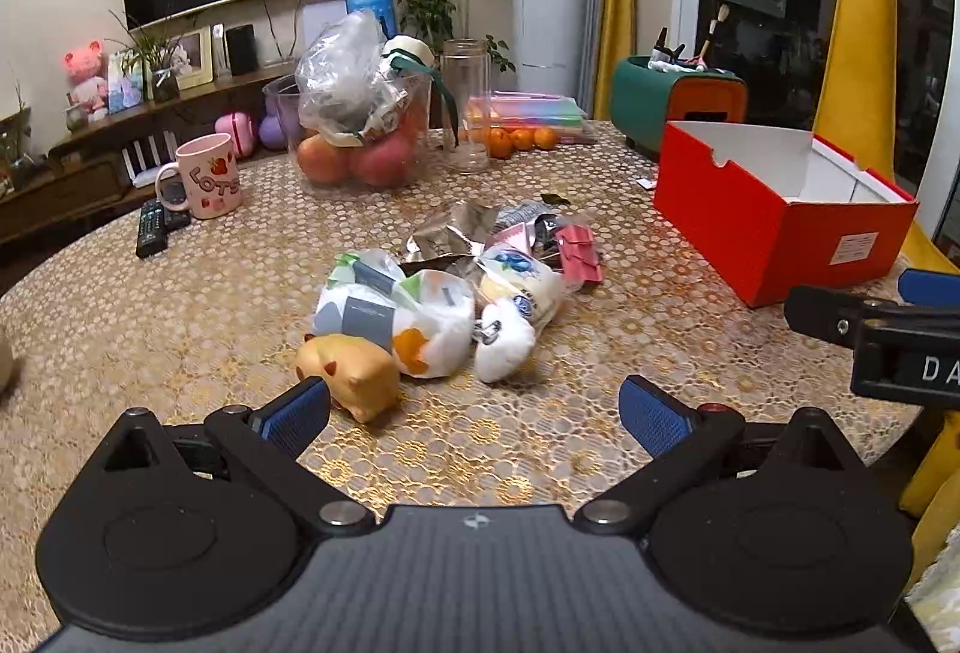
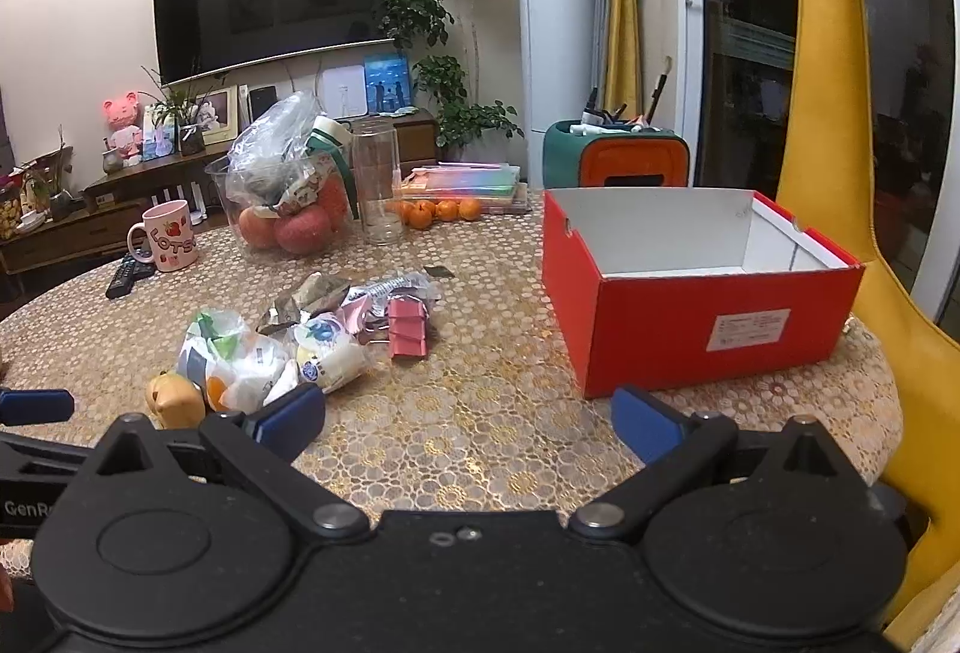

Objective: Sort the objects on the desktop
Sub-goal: 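Move the left tool toward the tan pig toy on the pile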

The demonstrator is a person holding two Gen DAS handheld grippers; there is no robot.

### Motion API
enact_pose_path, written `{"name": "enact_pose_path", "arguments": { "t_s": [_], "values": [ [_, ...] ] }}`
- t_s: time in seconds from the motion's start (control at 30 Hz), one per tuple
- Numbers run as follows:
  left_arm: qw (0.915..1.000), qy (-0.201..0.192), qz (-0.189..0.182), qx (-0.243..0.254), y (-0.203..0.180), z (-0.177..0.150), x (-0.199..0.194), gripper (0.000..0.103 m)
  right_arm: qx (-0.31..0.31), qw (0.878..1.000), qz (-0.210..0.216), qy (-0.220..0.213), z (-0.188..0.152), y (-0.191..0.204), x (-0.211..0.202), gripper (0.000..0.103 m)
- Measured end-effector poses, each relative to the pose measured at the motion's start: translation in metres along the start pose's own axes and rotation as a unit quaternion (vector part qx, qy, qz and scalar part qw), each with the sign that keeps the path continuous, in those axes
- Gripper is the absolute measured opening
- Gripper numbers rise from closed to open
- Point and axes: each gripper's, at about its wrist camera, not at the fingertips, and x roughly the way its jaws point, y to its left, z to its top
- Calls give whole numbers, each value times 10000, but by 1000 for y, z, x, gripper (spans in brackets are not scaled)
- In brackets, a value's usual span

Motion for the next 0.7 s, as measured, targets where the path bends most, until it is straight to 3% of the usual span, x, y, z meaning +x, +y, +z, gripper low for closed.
{"name": "enact_pose_path", "arguments": {
  "t_s": [0.53, 0.7],
  "values": [
    [9984, 313, -216, -409, 37, -8, 47, 103, -265, 9990, 308, 171, 4, 23, 46, 102],
    [9962, 470, -120, -719, 60, -10, 68, 103, -417, 9978, 423, 291, 4, 31, 63, 101]
  ]
}}
